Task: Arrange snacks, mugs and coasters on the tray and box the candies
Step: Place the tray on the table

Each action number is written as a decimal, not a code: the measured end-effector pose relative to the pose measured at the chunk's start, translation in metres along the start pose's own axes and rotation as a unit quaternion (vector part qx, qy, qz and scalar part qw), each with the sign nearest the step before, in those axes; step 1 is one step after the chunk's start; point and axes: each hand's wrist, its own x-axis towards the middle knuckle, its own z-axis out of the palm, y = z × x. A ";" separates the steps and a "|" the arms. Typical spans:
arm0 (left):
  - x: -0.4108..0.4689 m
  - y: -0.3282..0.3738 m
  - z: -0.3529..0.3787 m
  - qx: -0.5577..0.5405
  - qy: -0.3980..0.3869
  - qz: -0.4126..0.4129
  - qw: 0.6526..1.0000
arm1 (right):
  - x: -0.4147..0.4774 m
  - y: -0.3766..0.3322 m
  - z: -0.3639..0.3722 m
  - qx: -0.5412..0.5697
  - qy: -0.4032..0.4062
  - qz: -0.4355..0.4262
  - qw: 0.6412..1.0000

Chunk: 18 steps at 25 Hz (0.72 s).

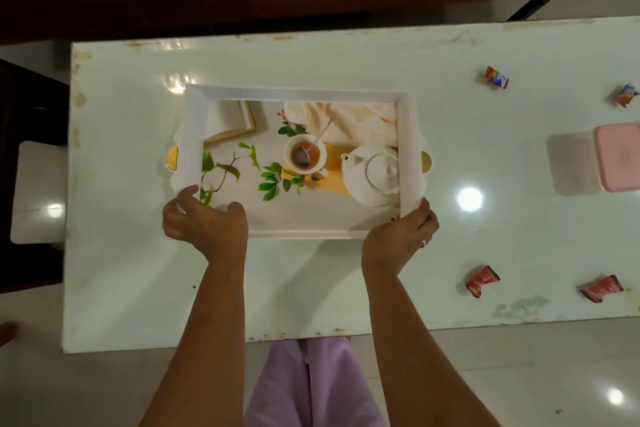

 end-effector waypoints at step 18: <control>0.075 -0.080 -0.050 0.010 -0.004 -0.055 0.998 | -0.096 -0.037 0.052 -0.001 -0.043 -0.060 0.997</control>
